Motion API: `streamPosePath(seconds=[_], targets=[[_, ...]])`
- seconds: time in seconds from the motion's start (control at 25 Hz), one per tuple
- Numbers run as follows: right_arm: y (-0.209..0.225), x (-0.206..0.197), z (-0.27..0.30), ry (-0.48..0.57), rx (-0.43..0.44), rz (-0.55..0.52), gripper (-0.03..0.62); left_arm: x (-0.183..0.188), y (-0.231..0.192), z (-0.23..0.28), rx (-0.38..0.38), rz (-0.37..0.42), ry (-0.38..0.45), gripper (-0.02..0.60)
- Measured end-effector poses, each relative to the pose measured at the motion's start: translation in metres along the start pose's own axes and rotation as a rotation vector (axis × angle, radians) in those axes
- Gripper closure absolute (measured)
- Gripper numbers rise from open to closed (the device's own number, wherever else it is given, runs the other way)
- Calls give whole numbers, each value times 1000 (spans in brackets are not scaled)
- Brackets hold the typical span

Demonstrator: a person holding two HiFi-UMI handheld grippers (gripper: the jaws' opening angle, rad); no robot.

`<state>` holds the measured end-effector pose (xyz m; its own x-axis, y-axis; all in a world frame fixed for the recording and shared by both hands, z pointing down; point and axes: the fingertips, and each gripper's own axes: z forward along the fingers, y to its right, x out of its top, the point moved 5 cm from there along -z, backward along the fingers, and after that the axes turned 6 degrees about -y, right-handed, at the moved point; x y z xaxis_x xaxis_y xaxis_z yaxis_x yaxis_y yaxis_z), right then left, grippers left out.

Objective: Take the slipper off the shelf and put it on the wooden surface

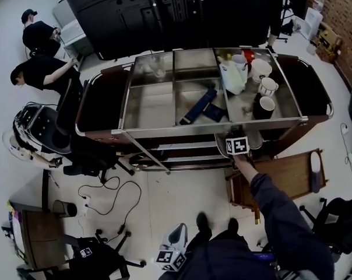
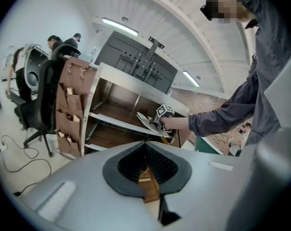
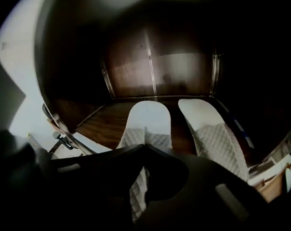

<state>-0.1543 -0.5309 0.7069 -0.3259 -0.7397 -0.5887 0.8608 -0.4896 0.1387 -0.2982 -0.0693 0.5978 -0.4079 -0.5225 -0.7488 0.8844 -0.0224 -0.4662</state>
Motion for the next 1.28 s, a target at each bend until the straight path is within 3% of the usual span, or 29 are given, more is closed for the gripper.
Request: streamPosePath(seconds=[0.16,0.28,0.36,0.52,0.6,0.72,0.92,1.12,1.28], targets=[[-3,18,40,-9,-24,19,582,-13,-24,-24,71,-57,5,569],[-5,20,51,-24,-28,10,572,-25,-32,-33,82,-82,-8,569],[-5,28,38,56,-73,-12,528,-31,-30,-32,60,-83,-15,569],[-27,8,-8,213,-133,-193,490,-49,-7,-23,-26,-63,-39,569],[-45,-25,-48,268,-87,-229,493,-64,12,-18,-73,-45,-55,569],[-61,-87,-122,329,24,-196,524,-83,40,-4,-165,12,-58,569],[-64,-226,-258,385,156,-118,589,-116,101,-1,-254,99,-45,569],[-42,-375,-384,378,150,-122,592,-173,181,-37,-293,131,-29,569],[-23,-459,-463,382,89,-128,592,-221,232,-70,-301,132,-47,569]])
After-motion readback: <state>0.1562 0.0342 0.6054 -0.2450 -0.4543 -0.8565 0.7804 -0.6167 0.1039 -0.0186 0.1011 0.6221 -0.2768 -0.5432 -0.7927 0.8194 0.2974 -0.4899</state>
